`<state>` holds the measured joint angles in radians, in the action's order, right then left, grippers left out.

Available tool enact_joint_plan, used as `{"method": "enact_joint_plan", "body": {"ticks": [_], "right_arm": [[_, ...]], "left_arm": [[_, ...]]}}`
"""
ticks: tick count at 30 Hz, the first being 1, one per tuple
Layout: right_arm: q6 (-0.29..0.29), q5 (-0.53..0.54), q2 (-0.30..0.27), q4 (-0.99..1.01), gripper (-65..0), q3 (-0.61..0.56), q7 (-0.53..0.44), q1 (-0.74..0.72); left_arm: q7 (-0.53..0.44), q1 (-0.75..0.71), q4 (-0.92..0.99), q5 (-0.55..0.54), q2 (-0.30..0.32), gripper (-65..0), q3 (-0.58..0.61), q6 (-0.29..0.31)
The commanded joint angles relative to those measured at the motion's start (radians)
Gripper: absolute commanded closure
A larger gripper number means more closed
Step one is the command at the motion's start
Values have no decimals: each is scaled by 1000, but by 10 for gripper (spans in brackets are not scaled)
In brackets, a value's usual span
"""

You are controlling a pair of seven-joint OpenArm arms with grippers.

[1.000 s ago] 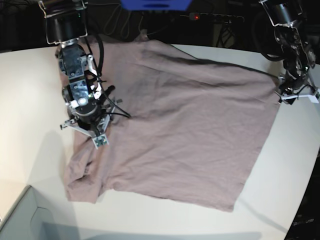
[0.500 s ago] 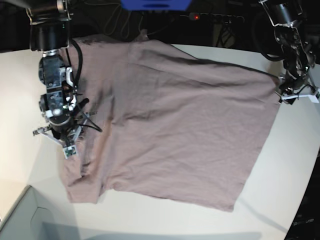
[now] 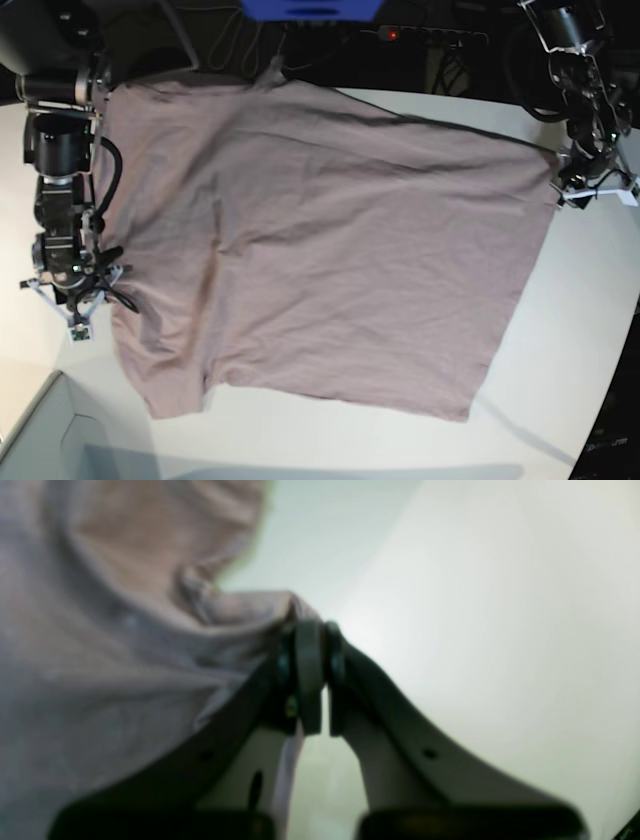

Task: Layout the t-shirt on the table in an organized manner, then fold the t-shirt properly
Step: 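Move the right gripper to the shirt's shoulder corner and grasp it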

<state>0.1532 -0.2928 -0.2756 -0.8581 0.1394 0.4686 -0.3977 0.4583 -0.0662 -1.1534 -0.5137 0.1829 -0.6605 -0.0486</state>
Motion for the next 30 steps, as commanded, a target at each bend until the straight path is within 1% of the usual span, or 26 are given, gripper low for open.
{"method": "enact_joint_plan", "body": {"ticks": [1,3,9,11,12,14,16,17,18,19,20,21,24,25,28,30], "right_arm": [[-10,-4,-14,-8,-7,4,-20,-28],[-10,-4,-29,-8,-62,6,-20,-25],[-10,-4,-32,-10,-305,47,-26,-7],[-10,-4,-32,-26,-354,78,-20,-14],[-8,-4,-29,-65,-361,95,-17,-5],[-4,-4,-23,-172,-355,113,3,58],[4,-3,3,-298,-332,111,31,127],[21,-3,22,-350,-315,111,40,153],[50,-3,42,-401,-292,113,46,184],[87,-3,62,-453,-260,116,55,216],[112,-4,82,-494,-219,116,65,248],[122,-4,98,-525,-180,116,72,273],[124,-4,146,-616,-27,116,106,354],[124,-4,157,-636,0,116,117,382],[125,-4,180,-640,0,116,114,440],[125,-3,181,-583,0,116,111,443]], "left_arm": [[-6,9,-15,-4,13,-346,-5,5],[-6,9,-15,-6,13,-346,-5,5],[-2,4,-41,-7,11,-346,-5,5],[3,1,-89,-7,10,-346,0,5],[3,-10,-118,-7,2,-346,0,5],[3,-28,-181,-7,-16,-346,-5,5],[4,-39,-236,-7,-18,-346,-3,5],[4,-51,-256,-7,-18,-346,0,5],[4,-60,-279,-7,-20,-346,2,5],[4,-70,-294,-7,-26,-346,2,5],[4,-74,-305,-7,-33,-346,2,5],[4,-79,-311,-7,-36,-346,2,5],[4,-96,-313,-7,-38,-346,3,5],[4,-99,-311,-7,-38,-346,3,5],[4,-111,-310,-7,-38,-346,2,5],[4,-114,-310,-7,-38,-347,3,5]]}}
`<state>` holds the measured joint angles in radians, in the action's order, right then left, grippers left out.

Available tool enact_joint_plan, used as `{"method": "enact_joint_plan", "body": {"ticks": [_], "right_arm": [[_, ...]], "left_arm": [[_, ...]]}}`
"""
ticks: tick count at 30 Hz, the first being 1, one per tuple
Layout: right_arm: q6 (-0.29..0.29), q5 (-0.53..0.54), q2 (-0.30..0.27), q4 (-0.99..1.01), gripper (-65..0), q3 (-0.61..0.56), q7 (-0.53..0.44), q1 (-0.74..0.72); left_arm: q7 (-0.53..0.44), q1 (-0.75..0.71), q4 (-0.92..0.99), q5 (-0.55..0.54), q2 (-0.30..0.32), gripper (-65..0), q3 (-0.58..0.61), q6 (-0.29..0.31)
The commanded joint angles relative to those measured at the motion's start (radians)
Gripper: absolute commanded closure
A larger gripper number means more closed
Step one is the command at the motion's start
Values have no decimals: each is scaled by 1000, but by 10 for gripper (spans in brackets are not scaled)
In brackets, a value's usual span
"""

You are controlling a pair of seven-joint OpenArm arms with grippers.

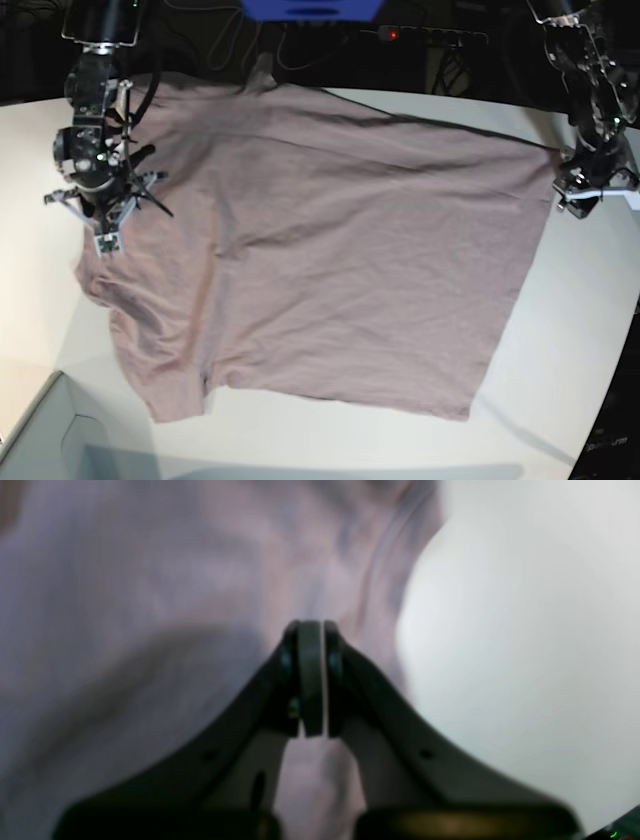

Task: Layout the t-shirt on the table in an organized manner, then fold the t-shirt properly
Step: 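Move the right gripper to the shirt's shoulder corner and grasp it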

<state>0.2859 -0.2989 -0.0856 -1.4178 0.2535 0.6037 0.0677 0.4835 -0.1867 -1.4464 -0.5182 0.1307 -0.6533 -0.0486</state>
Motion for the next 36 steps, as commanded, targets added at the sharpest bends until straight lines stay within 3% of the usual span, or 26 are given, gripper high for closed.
{"method": "enact_joint_plan", "body": {"ticks": [1,4,12,19,23,27,30,36], "right_arm": [[-7,4,-10,15,0,2,-29,-30],[-9,2,-15,156,0,0,-89,-85],[-15,2,-102,518,0,0,-232,-282],[-15,0,-170,668,0,-3,-298,-435],[-15,0,-174,631,0,-3,-299,-455],[-10,0,-174,479,0,0,-298,-385],[-9,0,-165,334,-10,0,-296,-303],[-9,2,-113,33,-211,2,-169,-108]], "left_arm": [[-21,5,-17,-3,14,-347,-4,5],[-21,8,11,-3,13,-347,-3,5],[-30,5,62,-1,1,-347,102,5],[-26,25,75,-1,-21,-347,109,5],[-22,28,37,-3,-21,-347,103,3],[-21,-30,-75,-3,-22,-347,105,-1],[-21,-101,-175,-3,-58,-348,100,-1],[-21,-239,-228,-3,-70,-374,105,-1]]}}
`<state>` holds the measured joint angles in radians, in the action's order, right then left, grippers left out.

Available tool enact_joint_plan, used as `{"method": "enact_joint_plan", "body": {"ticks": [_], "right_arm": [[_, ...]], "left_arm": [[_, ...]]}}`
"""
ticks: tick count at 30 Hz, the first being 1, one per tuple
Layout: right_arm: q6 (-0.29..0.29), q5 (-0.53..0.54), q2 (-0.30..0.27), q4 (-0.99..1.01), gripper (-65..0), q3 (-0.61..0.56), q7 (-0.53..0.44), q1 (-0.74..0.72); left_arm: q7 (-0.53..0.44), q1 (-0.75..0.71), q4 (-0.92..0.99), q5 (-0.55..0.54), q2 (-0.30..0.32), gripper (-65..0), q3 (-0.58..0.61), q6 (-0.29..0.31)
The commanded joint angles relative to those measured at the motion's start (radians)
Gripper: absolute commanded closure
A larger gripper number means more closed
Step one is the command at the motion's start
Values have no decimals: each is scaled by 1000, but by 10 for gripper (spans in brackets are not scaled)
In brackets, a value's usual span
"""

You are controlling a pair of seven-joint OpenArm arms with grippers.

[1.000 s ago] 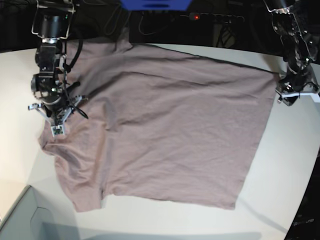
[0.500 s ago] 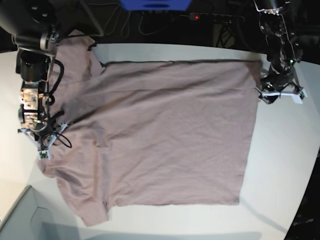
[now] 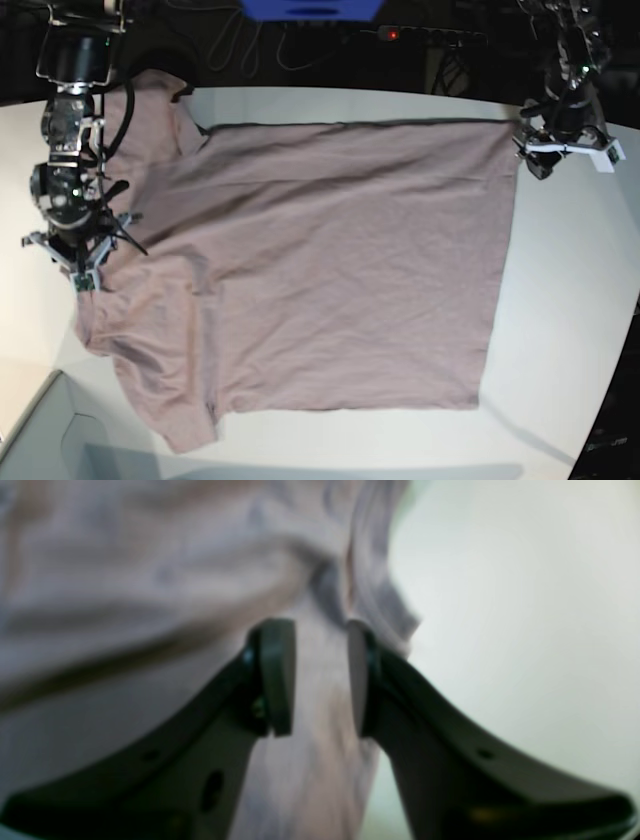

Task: Layout the t-shirt on the table in an organized manner, then fold the t-shirt properly
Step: 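Move the right gripper to the shirt's shoulder corner and grasp it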

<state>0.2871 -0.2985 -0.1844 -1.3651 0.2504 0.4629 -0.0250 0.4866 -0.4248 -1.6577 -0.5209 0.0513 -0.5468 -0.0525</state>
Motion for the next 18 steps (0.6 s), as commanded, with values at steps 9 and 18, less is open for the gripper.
{"method": "enact_joint_plan", "body": {"ticks": [9,18], "right_arm": [[-10,2,139,-380,-314,57,6,273],[-9,6,194,-506,-319,92,12,458]], "left_arm": [[-24,8,96,0,9,-375,24,7],[-24,16,175,6,22,-371,110,7]]}}
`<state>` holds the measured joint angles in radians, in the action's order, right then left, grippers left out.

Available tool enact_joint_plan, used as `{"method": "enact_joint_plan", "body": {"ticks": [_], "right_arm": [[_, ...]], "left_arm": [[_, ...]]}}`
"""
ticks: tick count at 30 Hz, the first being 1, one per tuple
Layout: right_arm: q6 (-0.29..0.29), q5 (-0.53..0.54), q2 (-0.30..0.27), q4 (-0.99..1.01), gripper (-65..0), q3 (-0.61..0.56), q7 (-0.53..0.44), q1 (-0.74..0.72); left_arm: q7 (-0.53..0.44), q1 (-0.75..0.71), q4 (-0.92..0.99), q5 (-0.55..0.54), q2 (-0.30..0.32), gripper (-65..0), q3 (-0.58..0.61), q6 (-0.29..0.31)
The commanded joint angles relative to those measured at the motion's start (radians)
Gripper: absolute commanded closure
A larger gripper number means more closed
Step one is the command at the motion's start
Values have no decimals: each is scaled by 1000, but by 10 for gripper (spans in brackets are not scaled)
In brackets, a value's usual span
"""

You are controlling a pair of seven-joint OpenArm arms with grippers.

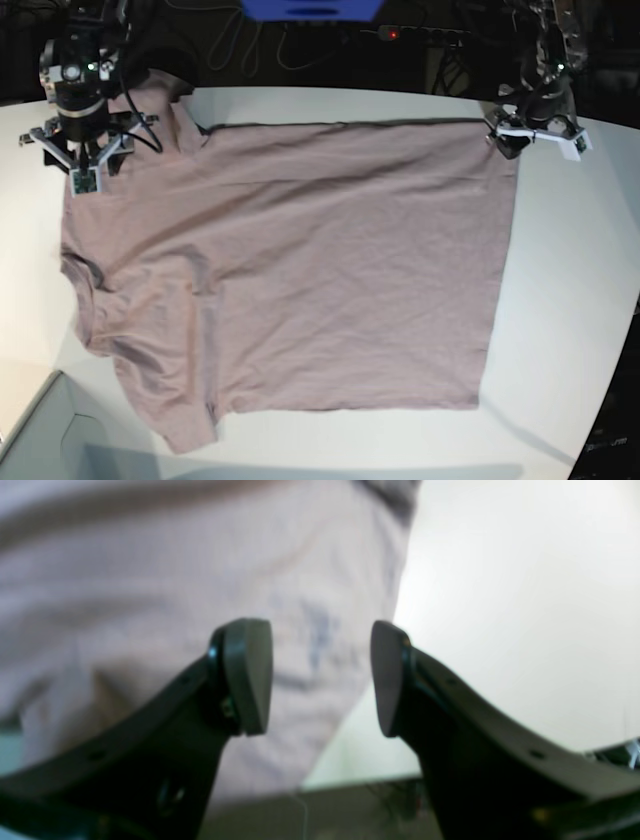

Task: Layout the t-shirt on the table in an organized manner, then fold the t-shirt properly
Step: 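Move the right gripper to the shirt's shoulder corner and grasp it, then hold the shirt edge with both grippers, pinching the two corners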

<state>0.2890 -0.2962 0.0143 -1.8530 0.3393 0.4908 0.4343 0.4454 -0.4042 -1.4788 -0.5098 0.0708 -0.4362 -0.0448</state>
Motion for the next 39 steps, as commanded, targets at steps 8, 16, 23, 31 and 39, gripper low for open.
{"method": "enact_joint_plan", "body": {"ticks": [8,16,23,31,39], "right_arm": [[-9,5,36,-3,-319,5,-20,88],[-9,5,49,94,-436,105,-20,34],[77,5,46,186,-453,140,-20,1],[137,5,74,255,-452,243,-20,-61],[137,5,74,257,-452,238,-20,-62]], "left_arm": [[17,-6,76,-8,48,-247,58,0],[16,14,111,-10,77,0,53,0],[16,34,109,-10,87,0,17,0],[16,44,92,-10,90,0,4,0],[17,18,5,-13,82,0,10,1]]}}
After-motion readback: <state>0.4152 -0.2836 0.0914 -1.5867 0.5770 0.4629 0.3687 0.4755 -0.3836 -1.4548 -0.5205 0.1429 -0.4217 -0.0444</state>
